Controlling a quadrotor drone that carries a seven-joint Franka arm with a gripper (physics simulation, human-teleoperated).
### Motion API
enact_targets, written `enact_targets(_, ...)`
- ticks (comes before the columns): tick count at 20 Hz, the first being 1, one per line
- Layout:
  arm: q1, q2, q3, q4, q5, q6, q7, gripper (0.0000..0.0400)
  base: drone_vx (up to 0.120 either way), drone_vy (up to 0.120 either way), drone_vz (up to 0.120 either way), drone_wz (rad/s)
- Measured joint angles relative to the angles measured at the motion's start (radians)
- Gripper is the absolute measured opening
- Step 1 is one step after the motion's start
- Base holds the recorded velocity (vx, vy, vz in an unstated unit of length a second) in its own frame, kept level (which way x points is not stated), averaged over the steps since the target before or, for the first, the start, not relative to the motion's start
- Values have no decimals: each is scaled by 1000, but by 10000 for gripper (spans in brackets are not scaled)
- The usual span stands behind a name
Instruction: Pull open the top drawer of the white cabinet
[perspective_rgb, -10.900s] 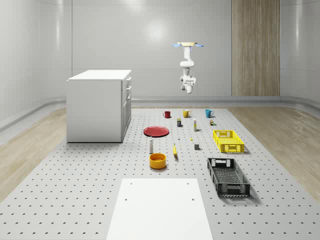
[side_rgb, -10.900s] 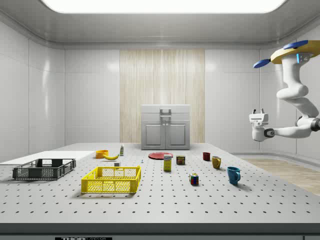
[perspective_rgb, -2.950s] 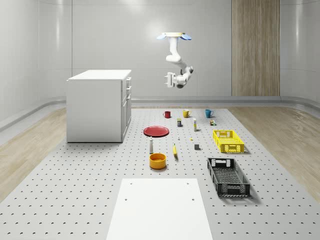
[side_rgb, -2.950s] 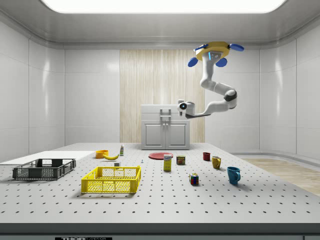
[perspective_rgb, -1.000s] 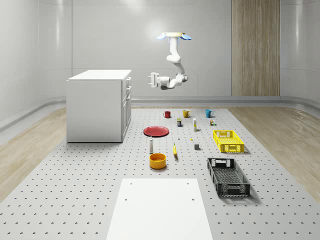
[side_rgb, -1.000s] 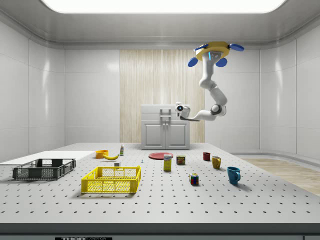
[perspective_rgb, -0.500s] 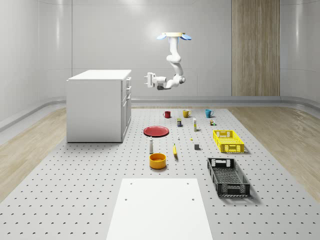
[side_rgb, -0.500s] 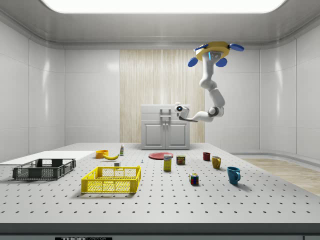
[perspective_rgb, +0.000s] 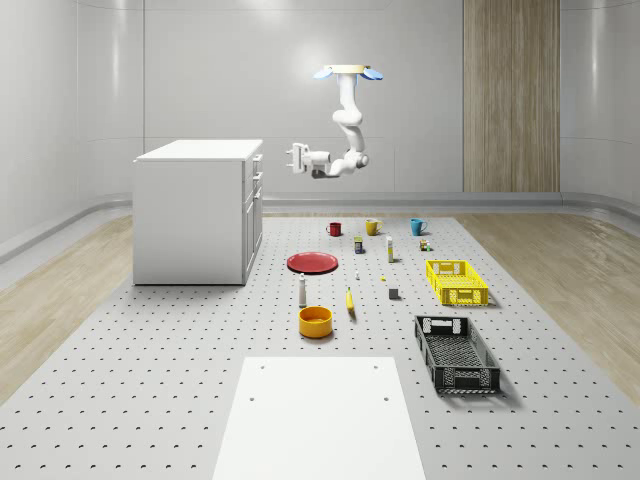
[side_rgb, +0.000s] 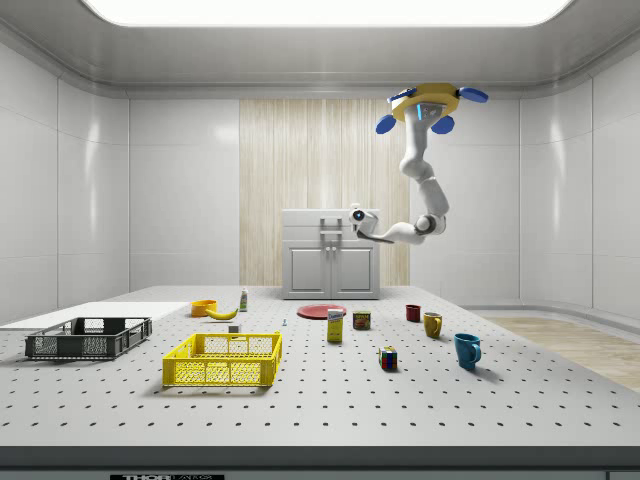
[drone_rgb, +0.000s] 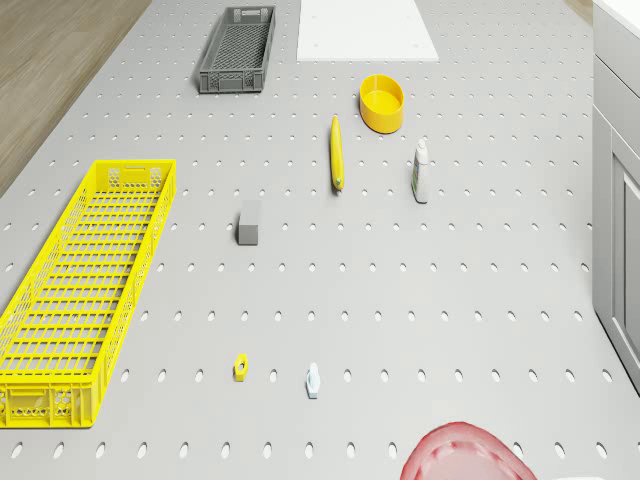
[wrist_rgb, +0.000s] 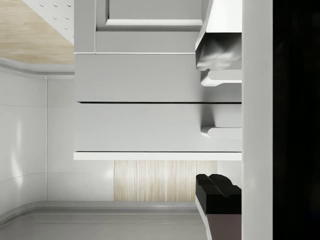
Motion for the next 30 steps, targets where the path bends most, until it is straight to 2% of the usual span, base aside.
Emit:
enact_targets(10, -51, 91, 106, 78, 76, 25, -31, 305, 0, 0, 0, 0)
enact_targets(15, -78, 119, 148, 105, 97, 32, -38, 305, 0, 0, 0, 0)
enact_targets(21, -111, 133, 185, 119, 110, 31, -40, 305, 47, 0, 0, 0)
enact_targets(30, -157, 134, 227, 123, 119, 21, -36, 305, 120, 0, 0, 0)
